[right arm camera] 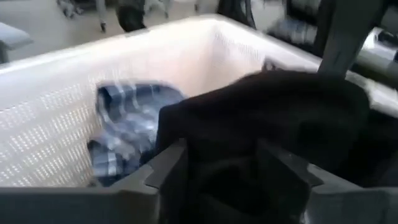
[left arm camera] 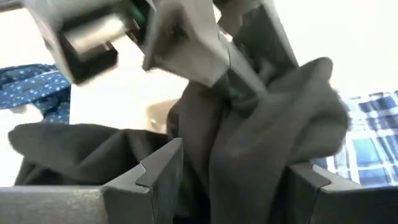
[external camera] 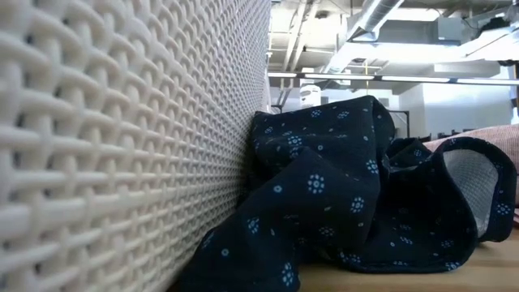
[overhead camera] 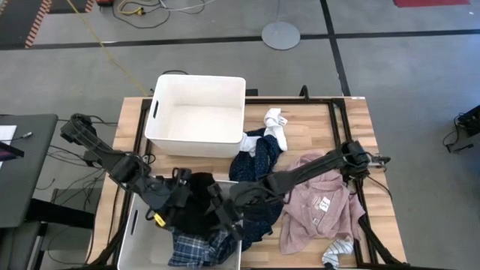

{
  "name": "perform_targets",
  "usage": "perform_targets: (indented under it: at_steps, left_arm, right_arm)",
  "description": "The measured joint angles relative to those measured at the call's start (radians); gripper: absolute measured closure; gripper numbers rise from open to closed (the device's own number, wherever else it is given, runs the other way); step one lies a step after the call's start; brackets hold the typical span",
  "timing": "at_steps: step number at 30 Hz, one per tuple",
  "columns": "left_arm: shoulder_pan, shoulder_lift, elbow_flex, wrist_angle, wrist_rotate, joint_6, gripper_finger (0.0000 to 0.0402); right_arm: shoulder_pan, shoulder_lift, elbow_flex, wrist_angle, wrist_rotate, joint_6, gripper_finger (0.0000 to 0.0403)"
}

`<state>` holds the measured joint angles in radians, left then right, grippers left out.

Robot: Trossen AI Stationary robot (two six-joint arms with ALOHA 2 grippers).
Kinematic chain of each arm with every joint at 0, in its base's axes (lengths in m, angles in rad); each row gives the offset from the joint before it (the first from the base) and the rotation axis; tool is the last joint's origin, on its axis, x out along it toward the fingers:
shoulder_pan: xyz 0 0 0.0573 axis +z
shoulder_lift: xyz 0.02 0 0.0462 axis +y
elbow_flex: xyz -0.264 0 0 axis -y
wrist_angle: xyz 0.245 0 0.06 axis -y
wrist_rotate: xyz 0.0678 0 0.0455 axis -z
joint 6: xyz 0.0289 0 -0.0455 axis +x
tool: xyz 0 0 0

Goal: Sort clothes
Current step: Put the black jacket into the bottom white laundry organizer

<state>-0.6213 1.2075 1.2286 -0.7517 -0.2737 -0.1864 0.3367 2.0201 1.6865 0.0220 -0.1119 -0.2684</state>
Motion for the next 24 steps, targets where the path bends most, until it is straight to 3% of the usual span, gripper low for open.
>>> perform_targets:
  at_steps: [3,8,18,24]
  left_arm:
    - [-0.017,0.000,0.048,-0.072,0.000,-0.007,0.0208]
    - [-0.061,-0.001,0.154,-0.188,0.026,-0.046,0.0208]
    - [-0.141,-0.004,0.275,-0.267,-0.030,-0.041,0.0208]
    - [-0.138,0.014,0.248,-0.290,-0.062,-0.059,0.0208]
  right_arm:
    - [0.005,-0.004,0.012,-0.050,0.036,-0.041,0.0254]
    - [0.017,-0.023,0.012,-0.127,0.038,-0.096,0.0382]
    - [0.003,-0.018,0.009,-0.214,-0.133,-0.007,0.0393]
    - [-0.005,-0.028,0.009,-0.180,-0.155,-0.020,0.0341]
